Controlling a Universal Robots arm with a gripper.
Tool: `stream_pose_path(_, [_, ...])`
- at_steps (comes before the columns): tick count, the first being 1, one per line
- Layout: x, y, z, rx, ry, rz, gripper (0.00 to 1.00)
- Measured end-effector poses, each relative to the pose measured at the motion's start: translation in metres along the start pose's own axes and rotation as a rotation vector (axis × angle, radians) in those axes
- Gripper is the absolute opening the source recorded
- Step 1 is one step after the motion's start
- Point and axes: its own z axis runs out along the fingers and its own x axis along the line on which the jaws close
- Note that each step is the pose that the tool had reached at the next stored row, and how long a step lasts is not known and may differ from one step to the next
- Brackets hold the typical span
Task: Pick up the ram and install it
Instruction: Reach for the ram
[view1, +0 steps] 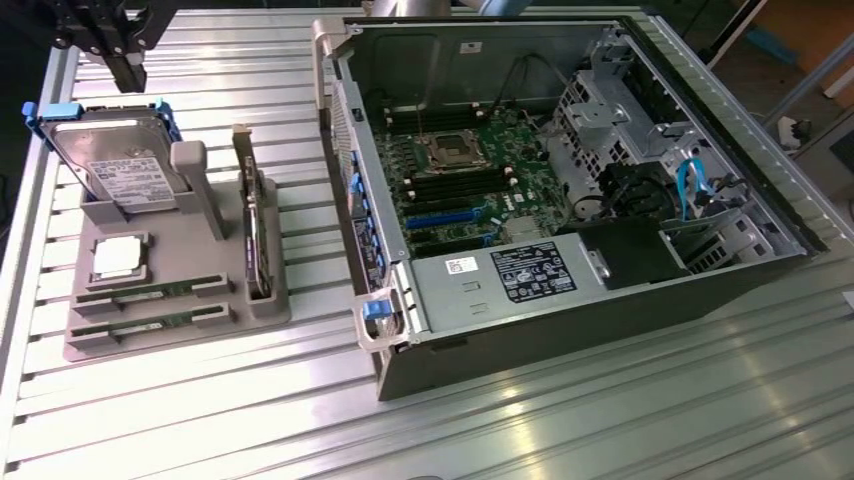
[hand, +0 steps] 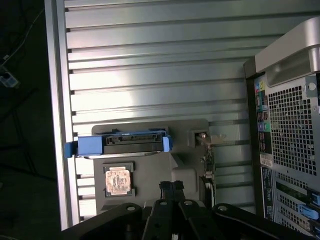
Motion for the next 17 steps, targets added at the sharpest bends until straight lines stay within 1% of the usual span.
stream_pose_path(7, [0.0000,0.0000,0.0000,0.0000,0.0000,-0.001,0.11])
stream_pose_path(17, [0.0000,-0.0002,0.0000,-0.0005,0.0010,-0.023,0.11])
